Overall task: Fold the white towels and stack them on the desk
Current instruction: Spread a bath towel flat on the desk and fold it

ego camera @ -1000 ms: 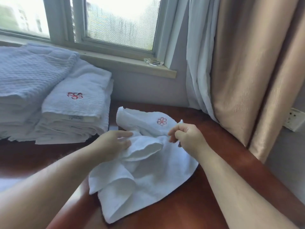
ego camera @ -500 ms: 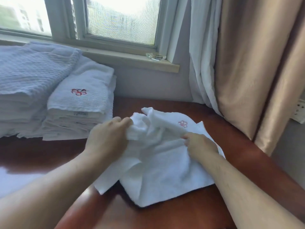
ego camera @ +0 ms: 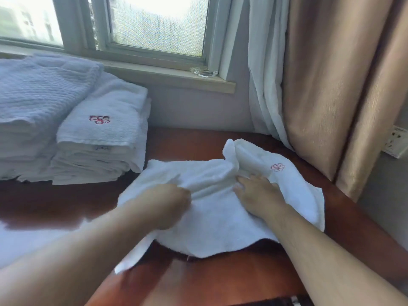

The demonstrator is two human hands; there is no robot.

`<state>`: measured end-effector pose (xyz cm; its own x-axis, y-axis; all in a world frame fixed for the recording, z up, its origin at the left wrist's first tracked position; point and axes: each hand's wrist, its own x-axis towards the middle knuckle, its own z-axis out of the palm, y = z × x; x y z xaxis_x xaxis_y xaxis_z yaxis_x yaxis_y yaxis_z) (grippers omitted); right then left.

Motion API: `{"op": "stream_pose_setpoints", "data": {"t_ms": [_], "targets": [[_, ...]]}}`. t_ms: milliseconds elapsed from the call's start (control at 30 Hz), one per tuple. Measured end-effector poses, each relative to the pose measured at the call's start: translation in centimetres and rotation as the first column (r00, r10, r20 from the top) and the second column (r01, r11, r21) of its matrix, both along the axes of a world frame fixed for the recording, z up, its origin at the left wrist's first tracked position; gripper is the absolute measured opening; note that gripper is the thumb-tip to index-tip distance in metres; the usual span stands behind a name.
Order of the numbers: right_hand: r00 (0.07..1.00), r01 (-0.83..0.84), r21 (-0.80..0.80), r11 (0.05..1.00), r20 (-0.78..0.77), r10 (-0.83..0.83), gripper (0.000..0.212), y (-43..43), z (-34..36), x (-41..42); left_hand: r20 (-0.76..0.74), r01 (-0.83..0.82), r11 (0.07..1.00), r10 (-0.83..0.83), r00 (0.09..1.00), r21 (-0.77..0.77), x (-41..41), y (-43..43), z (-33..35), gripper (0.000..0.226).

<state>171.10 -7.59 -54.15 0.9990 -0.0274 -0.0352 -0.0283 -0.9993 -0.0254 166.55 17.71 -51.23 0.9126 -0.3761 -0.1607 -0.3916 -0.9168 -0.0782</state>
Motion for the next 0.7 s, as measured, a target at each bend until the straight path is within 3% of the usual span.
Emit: {"op": "stream_pose_setpoints", "data": {"t_ms": [67, 133, 233, 333, 400, 467, 500, 633, 700], "targets": [[0.999, -0.030, 0.016, 0.999, 0.037, 0.029, 0.048, 0.7, 0.5, 0.1, -0.202, -0.060, 0.998, 0.063, 0.977, 0.020, 0.0, 0.7, 1.6, 0.024], [0.991, -0.099, 0.005, 0.995, 0.090, 0.098, 0.043, 1.4, 0.8, 0.4, -0.263, -0.134, 0.986, 0.103, 0.959, -0.104, -0.2, 1.1, 2.1, 0.025], [0.982, -0.170, 0.066, 0.983, 0.091, 0.163, 0.038, 2.0, 0.5, 0.4, 0.052, -0.187, 0.981, 0.190, 0.980, -0.053, -1.3, 0.8, 0.2, 0.037], [0.990, -0.137, 0.145, 0.980, 0.058, 0.130, 0.048, 2.6, 0.2, 0.4, 0.274, -0.296, 0.954, 0.274, 0.922, 0.044, -1.5, 0.3, -1.7, 0.058], [0.997, -0.053, 0.123, 0.991, 0.061, 0.046, 0.049, 2.9, 0.3, 0.8, 0.362, -0.093, 0.995, 0.102, 0.927, -0.041, -1.4, 0.2, -2.6, 0.054], [0.998, 0.047, 0.087, 0.995, 0.028, -0.050, 0.047, 2.9, 0.5, 0.8, 0.348, 0.165, 0.975, -0.105, 0.931, -0.148, -1.6, 0.3, -3.3, 0.037], [0.996, 0.087, 0.063, 0.994, -0.002, -0.087, 0.047, 2.9, 0.5, 0.9, 0.305, 0.181, 0.963, -0.115, 0.945, -0.198, -1.8, 0.4, -3.6, 0.034], [0.998, 0.070, -0.023, 0.997, -0.001, -0.070, 0.046, 3.5, 1.3, 1.6, 0.249, -0.082, 0.985, 0.118, 0.961, -0.151, -2.4, 0.9, -4.4, 0.054], [0.987, -0.151, -0.015, 0.988, 0.060, 0.152, 0.050, 4.0, 1.0, 1.4, 0.284, -0.008, 0.984, 0.059, 0.957, -0.177, -2.6, 1.1, -4.6, 0.056]]}}
